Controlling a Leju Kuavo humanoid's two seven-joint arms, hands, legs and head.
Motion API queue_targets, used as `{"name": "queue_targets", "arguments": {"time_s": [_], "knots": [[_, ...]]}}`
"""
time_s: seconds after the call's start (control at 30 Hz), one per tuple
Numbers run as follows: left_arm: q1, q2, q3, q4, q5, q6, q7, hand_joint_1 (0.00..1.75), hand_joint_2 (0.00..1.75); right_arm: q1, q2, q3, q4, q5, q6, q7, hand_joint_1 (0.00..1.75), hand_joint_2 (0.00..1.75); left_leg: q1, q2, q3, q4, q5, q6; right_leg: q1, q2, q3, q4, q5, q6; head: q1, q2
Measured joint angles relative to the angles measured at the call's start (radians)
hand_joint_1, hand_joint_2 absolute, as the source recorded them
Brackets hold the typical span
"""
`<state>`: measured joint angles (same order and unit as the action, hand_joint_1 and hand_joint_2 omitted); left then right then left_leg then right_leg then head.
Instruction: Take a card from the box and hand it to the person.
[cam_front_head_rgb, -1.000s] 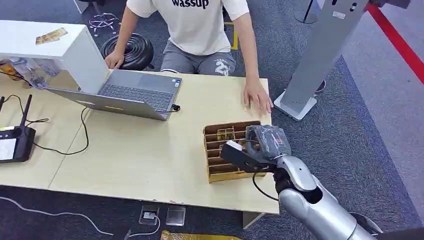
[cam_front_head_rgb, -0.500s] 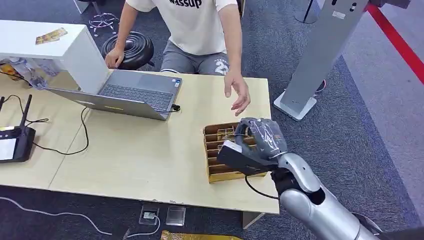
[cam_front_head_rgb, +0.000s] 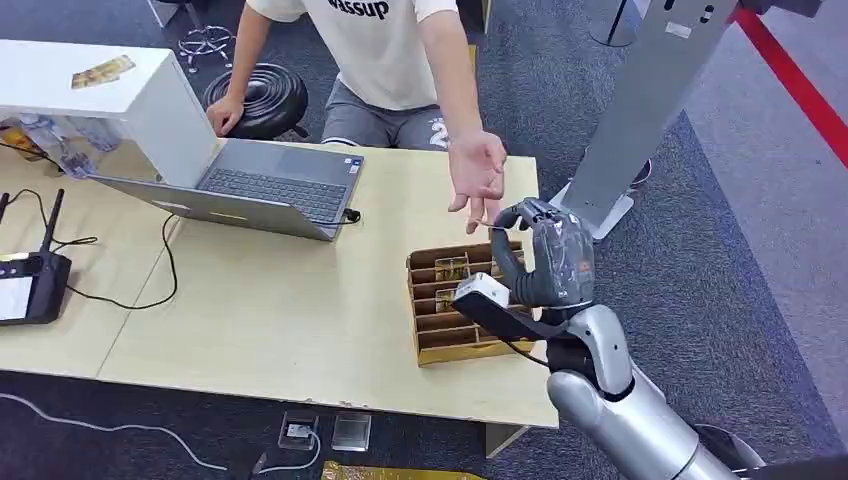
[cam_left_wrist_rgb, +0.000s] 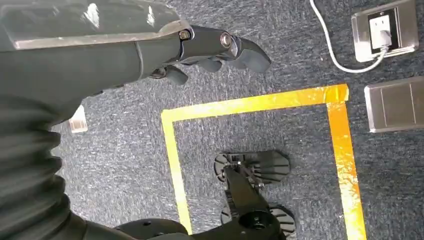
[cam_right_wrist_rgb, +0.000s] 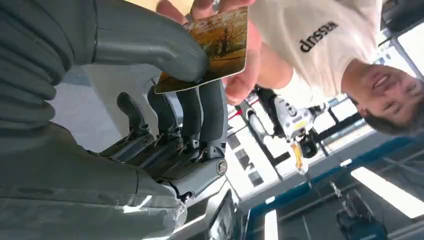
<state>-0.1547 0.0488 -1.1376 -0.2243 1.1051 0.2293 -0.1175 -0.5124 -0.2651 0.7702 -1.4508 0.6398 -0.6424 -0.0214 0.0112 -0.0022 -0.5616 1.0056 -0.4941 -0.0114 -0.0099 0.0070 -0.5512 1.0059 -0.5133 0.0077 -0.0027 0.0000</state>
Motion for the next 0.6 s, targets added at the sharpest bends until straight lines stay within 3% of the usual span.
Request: {"name": "queue_targets", "arguments": {"time_s": [0.23, 0.27, 0.43, 0.47, 0.6], "knots": [[-0.002, -0.002, 0.000, 0.000, -0.001, -0.005, 0.001, 0.00, 1.75, 0.008, 0.032, 0.002, 0.088, -0.023, -0.039, -0.023, 1.41, 1.75, 0.000, 0.000, 0.000, 0.000, 0.000, 0.000, 0.000, 0.000, 0.000, 0.000, 0.000, 0.000, -0.001, 0.000], [-0.002, -0.002, 0.000, 0.000, -0.001, -0.005, 0.001, 0.00, 1.75, 0.008, 0.034, 0.002, 0.100, -0.024, -0.039, -0.023, 0.00, 1.75, 0.000, 0.000, 0.000, 0.000, 0.000, 0.000, 0.000, 0.000, 0.000, 0.000, 0.000, 0.000, -0.001, 0.000], [-0.002, -0.002, 0.000, 0.000, -0.014, -0.023, 0.004, 0.00, 1.75, 0.011, 0.049, 0.004, 0.139, -0.044, -0.039, -0.023, 0.00, 1.75, 0.000, 0.000, 0.000, 0.000, 0.000, 0.000, 0.000, 0.000, 0.000, 0.000, 0.000, 0.000, 0.000, 0.000], [-0.002, -0.002, 0.000, 0.000, -0.014, -0.022, 0.004, 0.00, 0.00, 0.011, 0.051, 0.005, 0.146, -0.051, -0.038, -0.023, 0.00, 1.75, 0.000, 0.000, 0.000, 0.000, 0.000, 0.000, 0.000, 0.000, 0.000, 0.000, 0.000, 0.000, 0.000, 0.000], [-0.001, -0.002, 0.002, 0.000, -0.004, -0.010, -0.004, 0.00, 0.00, 0.011, 0.059, 0.010, 0.159, -0.111, -0.029, -0.031, 0.00, 1.75, 0.000, 0.000, 0.000, 0.000, 0.000, 0.000, 0.000, 0.000, 0.000, 0.000, 0.000, 0.000, 0.001, 0.000]]}}
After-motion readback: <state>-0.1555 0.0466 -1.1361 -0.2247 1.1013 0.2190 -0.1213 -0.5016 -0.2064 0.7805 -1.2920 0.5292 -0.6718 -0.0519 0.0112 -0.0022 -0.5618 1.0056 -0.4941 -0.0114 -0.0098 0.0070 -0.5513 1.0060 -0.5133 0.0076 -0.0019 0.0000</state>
